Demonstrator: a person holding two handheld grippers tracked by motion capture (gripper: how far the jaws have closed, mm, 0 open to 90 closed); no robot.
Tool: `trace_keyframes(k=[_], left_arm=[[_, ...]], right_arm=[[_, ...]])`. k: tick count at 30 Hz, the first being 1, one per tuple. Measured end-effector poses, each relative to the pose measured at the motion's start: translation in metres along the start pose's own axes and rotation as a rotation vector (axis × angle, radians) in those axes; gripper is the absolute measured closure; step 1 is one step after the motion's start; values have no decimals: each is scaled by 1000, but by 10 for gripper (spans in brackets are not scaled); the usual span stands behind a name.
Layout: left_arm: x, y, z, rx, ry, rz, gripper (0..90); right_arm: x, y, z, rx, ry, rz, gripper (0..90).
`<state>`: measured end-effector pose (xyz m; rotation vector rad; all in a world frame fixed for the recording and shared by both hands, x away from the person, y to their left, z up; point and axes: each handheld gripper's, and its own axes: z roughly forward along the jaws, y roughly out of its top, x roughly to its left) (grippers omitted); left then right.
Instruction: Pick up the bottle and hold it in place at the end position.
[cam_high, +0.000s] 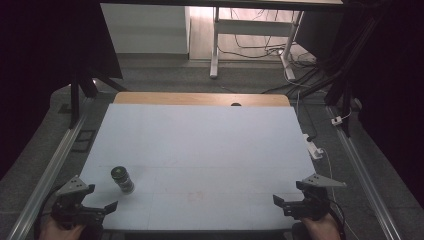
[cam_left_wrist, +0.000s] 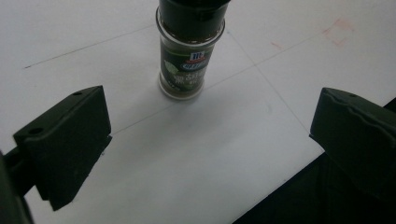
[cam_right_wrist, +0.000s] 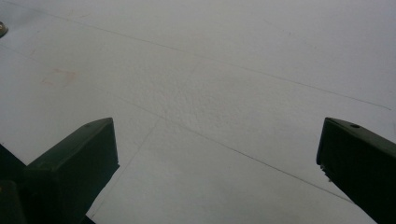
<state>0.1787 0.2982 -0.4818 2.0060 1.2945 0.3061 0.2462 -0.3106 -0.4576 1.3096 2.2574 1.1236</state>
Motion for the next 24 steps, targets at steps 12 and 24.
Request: trace_keyframes(k=[12,24], left_arm=[[-1,-1,-1,-6,21,-3,0],[0,2,1,-24,7,9,0]], right_arm=[[1,1,2,19,17,-16,0],[2,1,3,31,28,-28,0]])
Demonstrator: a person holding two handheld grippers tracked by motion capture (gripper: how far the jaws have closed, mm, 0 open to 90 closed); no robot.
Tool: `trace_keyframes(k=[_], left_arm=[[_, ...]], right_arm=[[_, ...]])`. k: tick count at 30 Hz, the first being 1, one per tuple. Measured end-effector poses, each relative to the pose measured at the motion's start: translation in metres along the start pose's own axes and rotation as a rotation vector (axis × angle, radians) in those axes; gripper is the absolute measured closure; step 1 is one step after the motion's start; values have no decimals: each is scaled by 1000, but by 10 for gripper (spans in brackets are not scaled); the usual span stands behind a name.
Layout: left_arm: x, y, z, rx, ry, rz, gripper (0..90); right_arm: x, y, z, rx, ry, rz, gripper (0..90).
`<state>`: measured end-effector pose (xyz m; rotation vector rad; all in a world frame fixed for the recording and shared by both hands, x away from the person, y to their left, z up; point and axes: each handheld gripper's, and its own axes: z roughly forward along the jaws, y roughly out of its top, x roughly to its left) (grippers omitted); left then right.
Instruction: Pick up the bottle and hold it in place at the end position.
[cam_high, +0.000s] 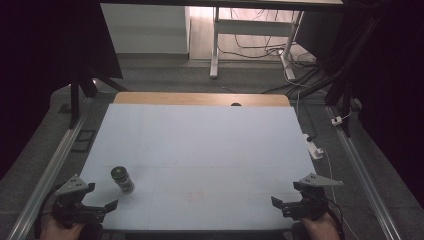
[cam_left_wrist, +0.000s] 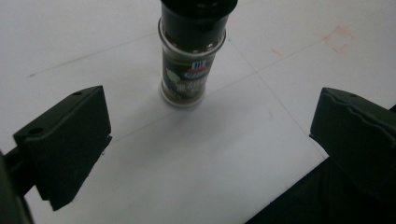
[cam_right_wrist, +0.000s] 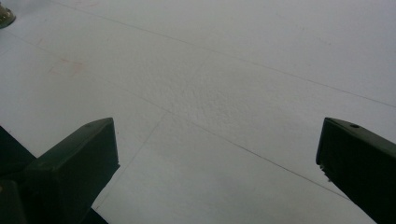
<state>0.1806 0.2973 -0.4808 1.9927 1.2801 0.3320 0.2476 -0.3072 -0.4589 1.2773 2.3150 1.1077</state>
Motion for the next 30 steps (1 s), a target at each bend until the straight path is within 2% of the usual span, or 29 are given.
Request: trace_keyframes(k=[7,10,11,14,17,23,26,28,30], left_arm=[[4,3,2,-39,-42,10,0],[7,5,4,-57,-44,18,0],[9,6,5,-78,-42,28,4],[11,8,7,-86,-36,23,8],[13,11,12,-61,-30,17,14],[14,19,24,-52,28,6,0],[15,23,31,-27,51,15,0],[16,26,35,-11,46,19,0],[16,28,39,9,41,40,0]], right_arm=[[0,0,1,5,6,-7,0],[1,0,1,10,7,-12,0],[1,0,1,10,7,-12,0],[1,0,2,12,8,-19,0],[2,1,2,18,11,-24,0],[2,1,3,22,11,-31,0],[3,1,3,23,12,-34,0],[3,1,3,26,11,-38,0],[3,1,3,30,11,-38,0]])
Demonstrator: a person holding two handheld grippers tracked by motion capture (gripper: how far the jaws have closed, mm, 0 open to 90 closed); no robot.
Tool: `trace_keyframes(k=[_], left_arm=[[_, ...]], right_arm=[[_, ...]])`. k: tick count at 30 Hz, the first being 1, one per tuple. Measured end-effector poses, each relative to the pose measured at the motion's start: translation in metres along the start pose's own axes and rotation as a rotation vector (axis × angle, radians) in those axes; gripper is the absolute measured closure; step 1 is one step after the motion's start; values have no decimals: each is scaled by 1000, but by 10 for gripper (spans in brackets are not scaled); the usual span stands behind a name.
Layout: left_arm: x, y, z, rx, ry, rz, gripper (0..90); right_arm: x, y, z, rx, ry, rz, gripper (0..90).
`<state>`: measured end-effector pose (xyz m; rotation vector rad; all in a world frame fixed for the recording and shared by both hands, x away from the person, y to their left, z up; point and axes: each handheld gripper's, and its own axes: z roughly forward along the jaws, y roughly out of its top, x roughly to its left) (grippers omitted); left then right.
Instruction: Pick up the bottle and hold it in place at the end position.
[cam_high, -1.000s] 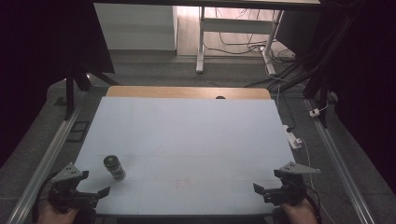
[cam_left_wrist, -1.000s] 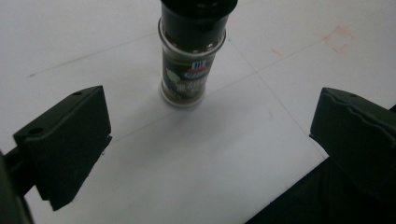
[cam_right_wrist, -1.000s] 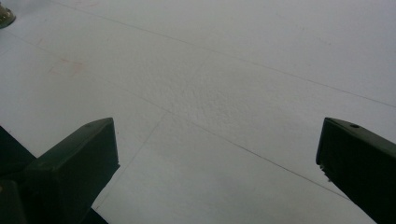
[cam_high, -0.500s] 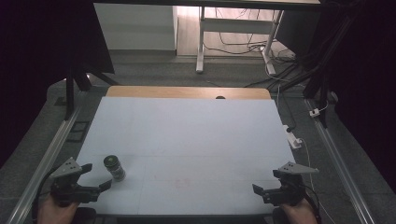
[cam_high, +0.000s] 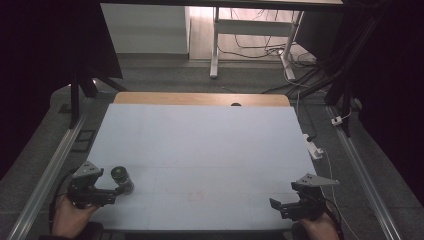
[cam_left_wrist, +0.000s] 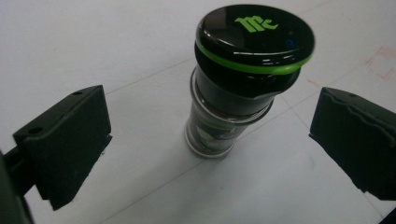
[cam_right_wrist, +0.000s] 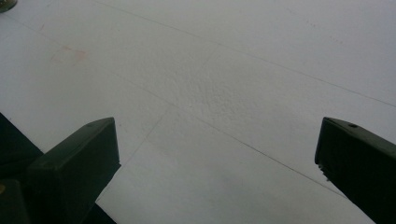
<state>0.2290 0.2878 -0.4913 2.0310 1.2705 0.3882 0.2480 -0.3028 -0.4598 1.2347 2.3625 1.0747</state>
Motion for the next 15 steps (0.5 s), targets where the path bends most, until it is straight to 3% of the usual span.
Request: trace_keyframes(k=[5,9,12,13,14,15], left_arm=[[0,4,13,55,-5,50,0],[2,5,20,74,-24,66,19],[3,5,24,93,-33,93,95],[3,4,24,95,-39,98,176],[4,4,24,95,-39,101,176],[4,4,24,94,-47,105,271]], right_arm=[[1,0,1,4,-2,-9,0],[1,0,1,7,-1,-15,0],[1,0,1,8,-1,-18,0],[2,0,1,8,-2,-21,0],[2,0,1,8,-2,-21,0],[2,0,1,9,-1,-24,0]])
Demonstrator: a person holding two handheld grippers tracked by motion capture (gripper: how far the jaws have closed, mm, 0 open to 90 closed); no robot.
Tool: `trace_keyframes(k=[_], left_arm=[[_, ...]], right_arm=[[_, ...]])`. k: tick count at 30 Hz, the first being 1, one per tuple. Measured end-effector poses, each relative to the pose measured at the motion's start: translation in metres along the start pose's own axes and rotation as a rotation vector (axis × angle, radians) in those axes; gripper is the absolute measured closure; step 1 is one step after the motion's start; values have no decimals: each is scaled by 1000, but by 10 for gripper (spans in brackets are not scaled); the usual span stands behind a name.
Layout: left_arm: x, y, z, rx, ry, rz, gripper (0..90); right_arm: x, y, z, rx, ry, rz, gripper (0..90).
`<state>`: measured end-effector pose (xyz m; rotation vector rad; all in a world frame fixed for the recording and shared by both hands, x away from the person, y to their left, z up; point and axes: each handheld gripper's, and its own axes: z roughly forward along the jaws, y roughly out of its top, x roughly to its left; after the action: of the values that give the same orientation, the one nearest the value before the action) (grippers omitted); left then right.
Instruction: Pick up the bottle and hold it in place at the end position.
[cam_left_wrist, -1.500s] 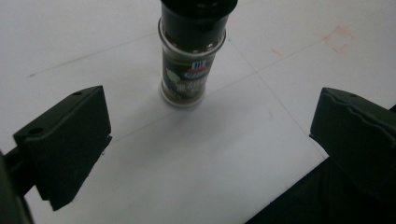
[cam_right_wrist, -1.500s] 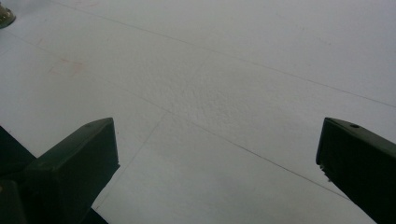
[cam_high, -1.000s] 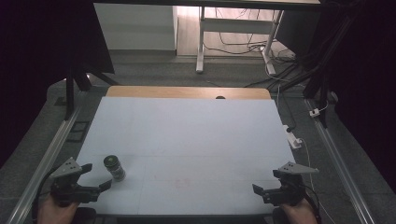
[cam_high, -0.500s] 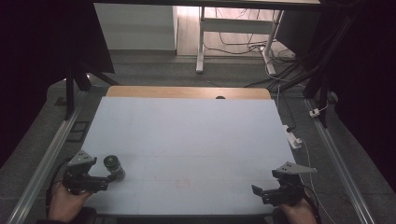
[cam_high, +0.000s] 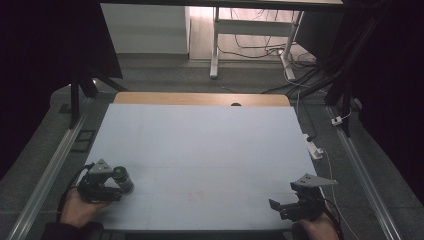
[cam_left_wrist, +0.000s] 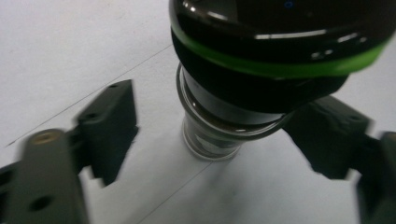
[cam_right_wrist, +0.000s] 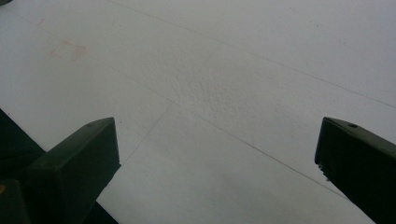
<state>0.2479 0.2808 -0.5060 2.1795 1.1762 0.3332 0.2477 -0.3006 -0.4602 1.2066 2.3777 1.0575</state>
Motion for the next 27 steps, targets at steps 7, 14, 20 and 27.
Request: trace_keyframes(k=[7,14,20,27], left_arm=[[2,-1,-1,5,-46,41,522],[-1,0,-2,15,-28,69,534],[-8,7,-5,11,-30,79,535],[-17,26,-4,-3,-12,81,535]], right_arm=[[1,0,1,5,0,-10,0],[1,0,1,6,1,-12,0],[1,0,1,10,3,-11,0],[1,1,1,11,4,-8,0]])
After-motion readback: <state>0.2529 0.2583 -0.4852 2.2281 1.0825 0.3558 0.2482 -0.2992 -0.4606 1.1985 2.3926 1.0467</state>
